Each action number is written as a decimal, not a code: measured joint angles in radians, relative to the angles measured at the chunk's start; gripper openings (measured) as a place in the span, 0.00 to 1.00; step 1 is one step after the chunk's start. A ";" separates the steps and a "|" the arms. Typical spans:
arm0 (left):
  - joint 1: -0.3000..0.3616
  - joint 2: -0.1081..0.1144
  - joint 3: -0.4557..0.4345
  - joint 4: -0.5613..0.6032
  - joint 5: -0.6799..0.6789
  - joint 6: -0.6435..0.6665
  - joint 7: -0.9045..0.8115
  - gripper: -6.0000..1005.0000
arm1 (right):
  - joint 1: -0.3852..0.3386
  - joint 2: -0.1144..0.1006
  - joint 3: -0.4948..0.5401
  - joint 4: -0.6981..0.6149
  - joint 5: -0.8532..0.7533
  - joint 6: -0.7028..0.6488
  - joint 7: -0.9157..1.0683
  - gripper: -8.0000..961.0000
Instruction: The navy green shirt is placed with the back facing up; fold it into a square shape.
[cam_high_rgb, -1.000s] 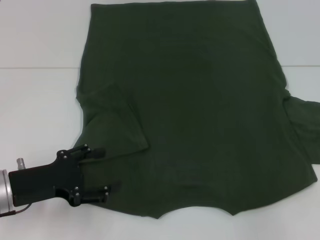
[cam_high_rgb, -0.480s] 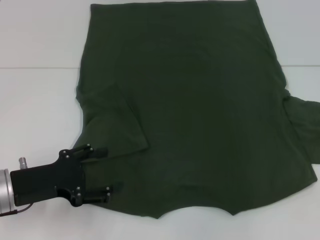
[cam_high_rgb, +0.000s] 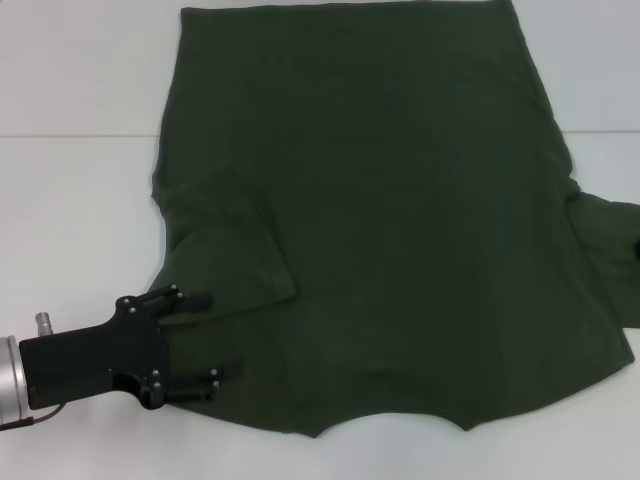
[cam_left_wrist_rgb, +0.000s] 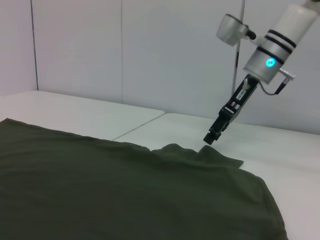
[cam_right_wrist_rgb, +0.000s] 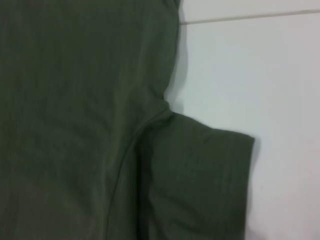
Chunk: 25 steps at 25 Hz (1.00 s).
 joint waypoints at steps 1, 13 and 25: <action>0.000 0.000 0.000 0.000 -0.001 0.000 0.000 0.90 | 0.003 -0.001 -0.002 0.019 0.000 0.017 0.000 0.85; -0.009 0.000 0.000 -0.003 -0.002 -0.007 0.000 0.90 | 0.020 -0.004 -0.013 0.133 -0.002 0.122 -0.007 0.85; -0.009 -0.001 0.000 -0.009 -0.015 -0.011 -0.004 0.90 | 0.017 0.001 -0.015 0.135 0.005 0.143 -0.008 0.80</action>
